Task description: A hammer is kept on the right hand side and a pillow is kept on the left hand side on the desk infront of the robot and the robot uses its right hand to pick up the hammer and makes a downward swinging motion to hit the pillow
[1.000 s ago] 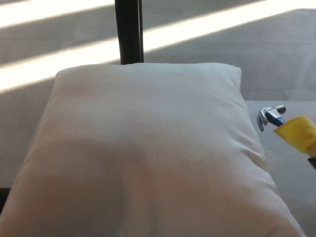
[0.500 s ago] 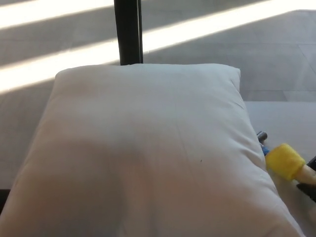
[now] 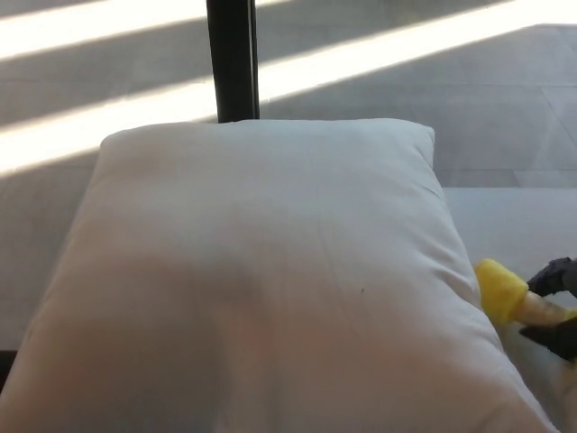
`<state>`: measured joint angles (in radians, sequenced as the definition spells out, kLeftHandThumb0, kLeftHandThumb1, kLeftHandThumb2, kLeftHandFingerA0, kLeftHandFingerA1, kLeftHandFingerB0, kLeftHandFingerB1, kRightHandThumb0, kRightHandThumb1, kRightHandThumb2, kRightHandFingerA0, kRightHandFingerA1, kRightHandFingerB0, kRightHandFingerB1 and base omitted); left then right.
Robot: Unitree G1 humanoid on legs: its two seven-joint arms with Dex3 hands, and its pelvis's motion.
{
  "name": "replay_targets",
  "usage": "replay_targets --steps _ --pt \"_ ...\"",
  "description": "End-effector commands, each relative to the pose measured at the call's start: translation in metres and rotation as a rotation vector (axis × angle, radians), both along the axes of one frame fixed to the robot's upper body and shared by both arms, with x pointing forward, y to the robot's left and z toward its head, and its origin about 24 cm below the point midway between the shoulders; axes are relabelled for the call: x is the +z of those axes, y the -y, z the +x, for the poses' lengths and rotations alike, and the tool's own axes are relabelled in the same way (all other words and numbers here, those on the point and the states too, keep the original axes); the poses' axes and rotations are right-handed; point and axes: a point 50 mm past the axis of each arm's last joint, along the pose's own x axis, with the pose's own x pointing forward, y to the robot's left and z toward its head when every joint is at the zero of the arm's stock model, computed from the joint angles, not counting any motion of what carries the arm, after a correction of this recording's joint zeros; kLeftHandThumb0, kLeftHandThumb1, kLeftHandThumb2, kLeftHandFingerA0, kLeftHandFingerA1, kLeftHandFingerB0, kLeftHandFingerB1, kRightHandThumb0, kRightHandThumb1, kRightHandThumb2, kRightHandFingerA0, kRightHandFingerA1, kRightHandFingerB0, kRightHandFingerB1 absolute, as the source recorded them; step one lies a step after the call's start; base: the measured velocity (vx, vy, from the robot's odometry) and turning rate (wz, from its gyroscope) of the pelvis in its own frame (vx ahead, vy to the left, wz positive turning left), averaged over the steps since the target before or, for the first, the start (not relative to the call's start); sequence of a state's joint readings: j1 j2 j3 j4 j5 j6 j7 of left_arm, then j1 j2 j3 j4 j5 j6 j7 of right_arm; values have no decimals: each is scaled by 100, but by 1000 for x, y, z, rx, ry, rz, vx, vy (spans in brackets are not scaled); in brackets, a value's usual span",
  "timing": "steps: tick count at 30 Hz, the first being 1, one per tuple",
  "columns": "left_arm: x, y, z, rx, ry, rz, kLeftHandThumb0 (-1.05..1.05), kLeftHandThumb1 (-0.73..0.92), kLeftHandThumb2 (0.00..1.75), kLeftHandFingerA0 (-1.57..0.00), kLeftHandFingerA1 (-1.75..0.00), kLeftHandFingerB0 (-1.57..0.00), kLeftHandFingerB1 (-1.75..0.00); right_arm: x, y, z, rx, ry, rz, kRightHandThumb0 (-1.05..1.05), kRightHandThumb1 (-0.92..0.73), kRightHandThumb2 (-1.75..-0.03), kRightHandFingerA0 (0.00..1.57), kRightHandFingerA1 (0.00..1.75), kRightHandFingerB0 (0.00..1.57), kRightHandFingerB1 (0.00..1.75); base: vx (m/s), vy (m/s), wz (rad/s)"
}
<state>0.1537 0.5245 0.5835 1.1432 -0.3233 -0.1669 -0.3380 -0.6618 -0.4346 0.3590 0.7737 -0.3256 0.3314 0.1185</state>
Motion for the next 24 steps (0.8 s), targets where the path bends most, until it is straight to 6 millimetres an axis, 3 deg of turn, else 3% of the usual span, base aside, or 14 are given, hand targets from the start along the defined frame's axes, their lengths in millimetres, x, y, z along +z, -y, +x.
replay_targets --steps 1,2,6,14,15,16,22,24 --pt "5 -6 -7 19 -2 7 -73 91 67 -71 -54 -75 -48 -17 0 -11 94 -282 -132 -95 -52 -92 0 20 0 0 0 0 0" --pt "5 -6 -7 18 -4 8 -74 91 67 -70 -55 -75 -48 -13 -1 -10 107 -290 -150 -99 -44 -77 0 0 0 0 0 0 0" --pt "6 -7 -7 14 -8 13 -73 91 67 -69 -53 -73 -47 -3 -1 -7 128 -303 -179 -105 -49 -84 0 0 0 0 0 0 0" --pt "6 -7 -7 22 -7 12 -72 91 67 -70 -54 -74 -47 14 9 -7 123 -297 -115 -103 -47 -81 0 0 0 0 0 0 0" --pt "5 -7 -7 23 -9 11 -72 91 67 -70 -54 -74 -47 21 13 -8 127 -282 -120 -105 -61 -59 0 0 0 0 0 0 0" --pt "5 -7 -6 26 -10 13 -73 91 67 -70 -54 -74 -47 28 19 -8 116 -263 -115 -102 -50 -83 0 0 0 0 0 0 0" --pt "6 -7 -8 17 1 8 -74 91 67 -69 -55 -74 -48 62 44 -19 68 -175 -51 -100 -49 -81 0 0 0 0 0 0 0" --pt "6 -7 -8 17 2 10 -74 91 67 -69 -55 -74 -48 75 61 -28 19 -77 65 -97 -52 -79 0 0 0 2 0 0 0"
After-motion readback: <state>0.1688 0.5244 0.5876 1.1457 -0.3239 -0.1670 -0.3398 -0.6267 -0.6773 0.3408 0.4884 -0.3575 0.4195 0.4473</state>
